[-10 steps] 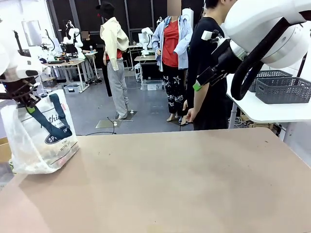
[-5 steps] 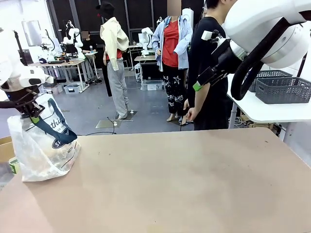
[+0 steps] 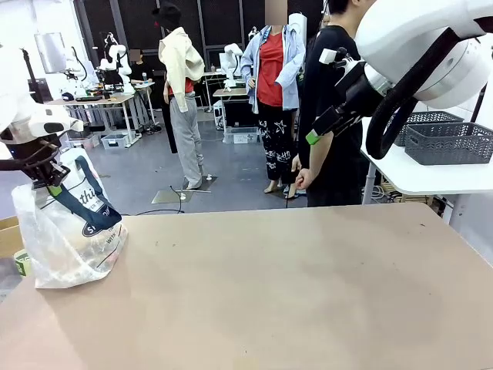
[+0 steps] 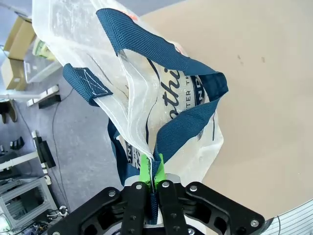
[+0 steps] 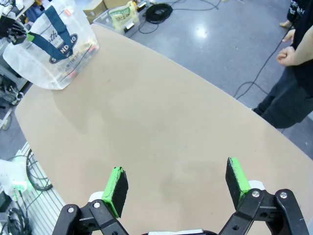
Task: Transfer purchased items from the store into the shopping bag.
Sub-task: Move the Reusable shopping bag to the right side of the table.
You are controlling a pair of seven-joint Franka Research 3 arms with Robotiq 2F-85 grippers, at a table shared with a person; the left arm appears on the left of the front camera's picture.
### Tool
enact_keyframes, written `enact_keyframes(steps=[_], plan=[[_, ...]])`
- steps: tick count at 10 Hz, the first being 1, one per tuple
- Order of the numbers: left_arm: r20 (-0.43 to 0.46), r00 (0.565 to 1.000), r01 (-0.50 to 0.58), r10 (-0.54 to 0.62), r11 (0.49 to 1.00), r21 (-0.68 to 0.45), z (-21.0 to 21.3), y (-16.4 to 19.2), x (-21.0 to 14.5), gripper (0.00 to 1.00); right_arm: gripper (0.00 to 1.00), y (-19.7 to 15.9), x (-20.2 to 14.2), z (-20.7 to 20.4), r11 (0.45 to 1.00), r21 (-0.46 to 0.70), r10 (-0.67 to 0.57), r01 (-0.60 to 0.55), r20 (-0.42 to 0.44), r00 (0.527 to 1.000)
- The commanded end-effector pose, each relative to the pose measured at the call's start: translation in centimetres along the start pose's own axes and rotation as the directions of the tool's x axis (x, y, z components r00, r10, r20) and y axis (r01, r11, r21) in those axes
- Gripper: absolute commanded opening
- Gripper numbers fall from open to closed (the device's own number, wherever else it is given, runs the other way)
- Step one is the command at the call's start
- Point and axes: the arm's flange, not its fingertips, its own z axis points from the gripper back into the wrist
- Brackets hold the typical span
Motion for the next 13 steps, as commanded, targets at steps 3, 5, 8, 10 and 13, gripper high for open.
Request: enact_keyframes(steps=[3,5,8,10,13], plan=[[0.001,1.0,0.003,-0.003,1.0,0.003,-0.2,0.0,-0.1,0.0,1.0,0.1,-0.5,0.0,1.0,-0.01,0.007,-0.007,-0.011,1.0],[0.001,1.0,0.003,-0.003,1.0,0.003,-0.2,0.0,-0.1,0.0,1.0,0.1,-0.5,0.0,1.0,-0.01,0.007,-0.007,-0.011,1.0],[0.007,1.0,-0.004,0.004,1.0,0.0,0.4,0.2,-0.2,0.39,1.0,0.1,-0.5,0.0,1.0,-0.01,0.007,-0.007,-0.011,1.0],[0.018,1.0,-0.007,0.007,1.0,0.006,1.2,0.4,-0.4,0.79,1.0,0.1,-0.5,0.0,1.0,-0.01,0.007,-0.007,-0.011,1.0],[0.018,1.0,0.012,-0.012,1.0,0.024,2.5,0.1,-0.7,1.0,1.0,0.1,-0.5,0.0,1.0,-0.01,0.007,-0.007,-0.011,1.0]])
